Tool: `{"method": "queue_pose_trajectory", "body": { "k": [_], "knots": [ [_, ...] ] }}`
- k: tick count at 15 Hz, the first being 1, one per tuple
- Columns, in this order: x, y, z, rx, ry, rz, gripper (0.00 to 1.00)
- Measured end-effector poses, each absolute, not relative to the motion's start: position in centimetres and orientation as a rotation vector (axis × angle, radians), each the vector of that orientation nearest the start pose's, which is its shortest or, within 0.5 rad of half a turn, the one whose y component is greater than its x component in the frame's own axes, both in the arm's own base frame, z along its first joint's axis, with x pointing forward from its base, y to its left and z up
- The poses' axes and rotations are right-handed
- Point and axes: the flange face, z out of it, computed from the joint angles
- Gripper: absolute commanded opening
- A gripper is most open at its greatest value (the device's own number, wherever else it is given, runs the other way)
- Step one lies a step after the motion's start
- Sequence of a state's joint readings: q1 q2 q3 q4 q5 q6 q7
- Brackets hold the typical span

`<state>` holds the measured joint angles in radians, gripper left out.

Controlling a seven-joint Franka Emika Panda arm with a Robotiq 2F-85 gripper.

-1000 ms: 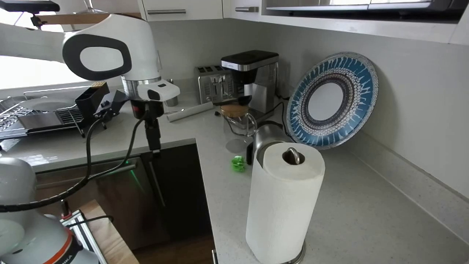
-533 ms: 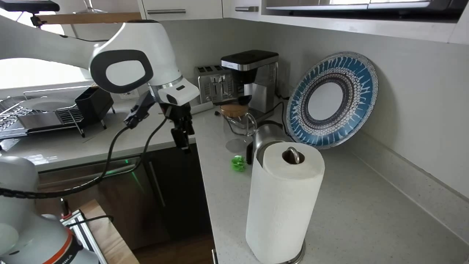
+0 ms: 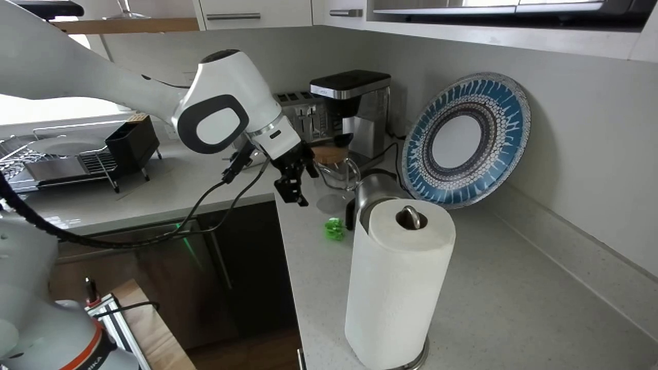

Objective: Put the green object on top of the coffeemaker

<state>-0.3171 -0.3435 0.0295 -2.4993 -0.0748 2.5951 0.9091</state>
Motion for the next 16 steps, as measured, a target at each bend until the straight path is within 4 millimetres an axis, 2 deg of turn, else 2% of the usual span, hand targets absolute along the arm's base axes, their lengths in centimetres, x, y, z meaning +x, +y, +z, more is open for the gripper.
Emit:
{"method": "queue_pose_trajectory", "body": {
  "k": [4, 10, 12, 13, 15, 16],
  "knots": [
    [44.1, -13.6, 43.7, -2.387, 1.858, -0.691, 1.00],
    [44.2, -13.8, 43.4, -2.357, 1.904, -0.689, 1.00],
    [44.8, -13.9, 42.4, -2.350, 1.920, -0.676, 1.00],
    [45.3, -13.9, 41.7, -2.351, 1.922, -0.666, 0.94],
    [46.4, -14.1, 40.4, -2.350, 1.923, -0.658, 0.66],
    [46.9, -14.2, 39.9, -2.350, 1.925, -0.655, 0.58]
  ]
}}
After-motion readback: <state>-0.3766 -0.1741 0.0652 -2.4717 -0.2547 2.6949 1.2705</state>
